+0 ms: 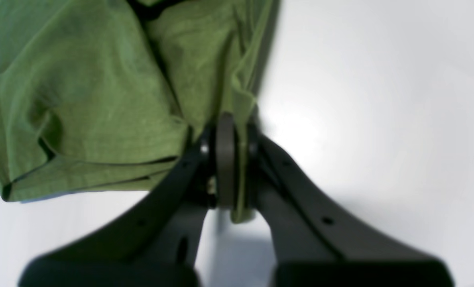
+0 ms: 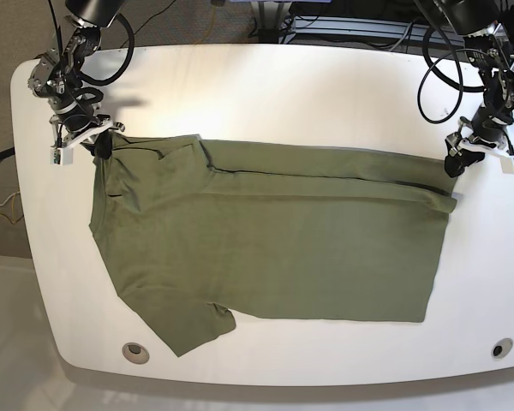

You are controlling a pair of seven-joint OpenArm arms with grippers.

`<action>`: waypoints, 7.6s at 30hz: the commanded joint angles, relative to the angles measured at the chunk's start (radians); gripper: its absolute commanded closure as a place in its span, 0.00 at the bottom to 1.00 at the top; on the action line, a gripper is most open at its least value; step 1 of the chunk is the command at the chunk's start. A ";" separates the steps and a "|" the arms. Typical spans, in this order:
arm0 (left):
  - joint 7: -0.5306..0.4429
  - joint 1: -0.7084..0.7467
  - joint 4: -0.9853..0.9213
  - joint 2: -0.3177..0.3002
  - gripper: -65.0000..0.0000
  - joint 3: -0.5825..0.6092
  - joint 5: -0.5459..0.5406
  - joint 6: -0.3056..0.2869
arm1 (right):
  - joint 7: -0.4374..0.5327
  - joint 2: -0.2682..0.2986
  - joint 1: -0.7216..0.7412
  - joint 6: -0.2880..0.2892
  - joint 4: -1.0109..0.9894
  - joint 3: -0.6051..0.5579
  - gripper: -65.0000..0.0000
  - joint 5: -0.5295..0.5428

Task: Fold the T-shirt properly
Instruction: 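Pull the folded edge with both grippers away from the hem, then open both grippers and move them along the shirt's sides toward the hem, then lower both grippers to the shirt's side edges near the sleeve and hem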

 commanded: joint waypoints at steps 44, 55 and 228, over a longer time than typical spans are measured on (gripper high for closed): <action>0.004 0.104 -0.029 -0.010 1.00 0.026 -0.029 -0.009 | -0.038 0.006 -0.059 -0.007 0.050 0.005 1.00 -0.021; -0.006 0.231 0.050 -0.029 1.00 0.032 -0.043 -0.016 | -0.046 -0.002 -0.187 0.006 0.183 0.008 1.00 -0.021; -0.011 -0.328 -0.165 -0.169 0.53 0.282 0.180 -0.038 | 0.186 0.172 0.660 0.063 -0.595 -0.220 0.45 -0.094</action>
